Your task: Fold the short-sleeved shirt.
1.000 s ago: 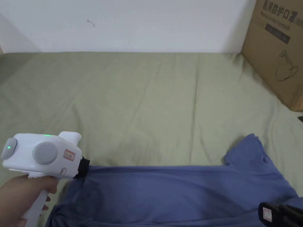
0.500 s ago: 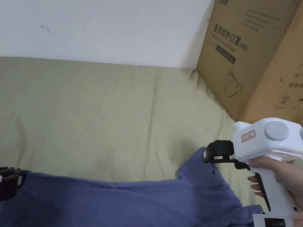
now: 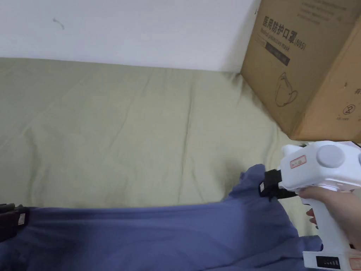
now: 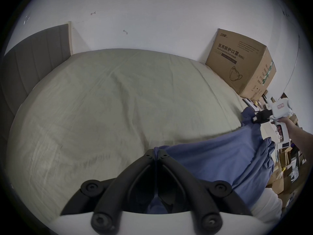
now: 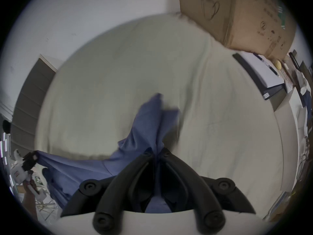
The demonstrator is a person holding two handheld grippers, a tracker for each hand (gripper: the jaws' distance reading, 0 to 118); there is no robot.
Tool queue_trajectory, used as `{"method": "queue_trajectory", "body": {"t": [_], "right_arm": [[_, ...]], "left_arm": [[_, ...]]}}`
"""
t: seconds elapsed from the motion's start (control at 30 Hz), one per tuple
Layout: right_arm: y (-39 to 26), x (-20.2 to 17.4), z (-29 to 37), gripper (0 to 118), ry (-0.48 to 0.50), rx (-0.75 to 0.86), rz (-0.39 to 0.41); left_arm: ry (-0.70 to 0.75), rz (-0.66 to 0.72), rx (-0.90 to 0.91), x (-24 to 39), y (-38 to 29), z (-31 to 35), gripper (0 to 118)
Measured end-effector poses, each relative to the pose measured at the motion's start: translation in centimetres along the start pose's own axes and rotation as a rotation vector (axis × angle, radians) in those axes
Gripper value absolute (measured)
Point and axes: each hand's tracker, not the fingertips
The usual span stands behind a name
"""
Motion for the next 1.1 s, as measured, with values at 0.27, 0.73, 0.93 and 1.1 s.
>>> {"method": "queue_trajectory", "body": {"t": [0.27, 0.73, 0.93, 1.1], "right_arm": [[1.8, 2.1, 5.2, 6, 0.050, 0.213, -0.062], [-5.4, 1.8, 8.0, 6, -0.046, 0.305, -0.082], [-16.0, 6.8, 7.5, 6, 0.017, 0.139, -0.136], [-18.3, 7.8, 5.1, 15, -0.028, 0.179, -0.128]], "left_arm": [[0.013, 0.058, 0.068, -1.1, 3.9, -0.4, 0], [-0.054, 0.109, 0.027, -0.6, 1.9, 1.5, 0], [-0.134, 0.092, -0.109, -1.9, -6.3, 4.5, 0], [-0.049, 0.012, -0.152, -2.1, -9.3, 3.5, 32]]}}
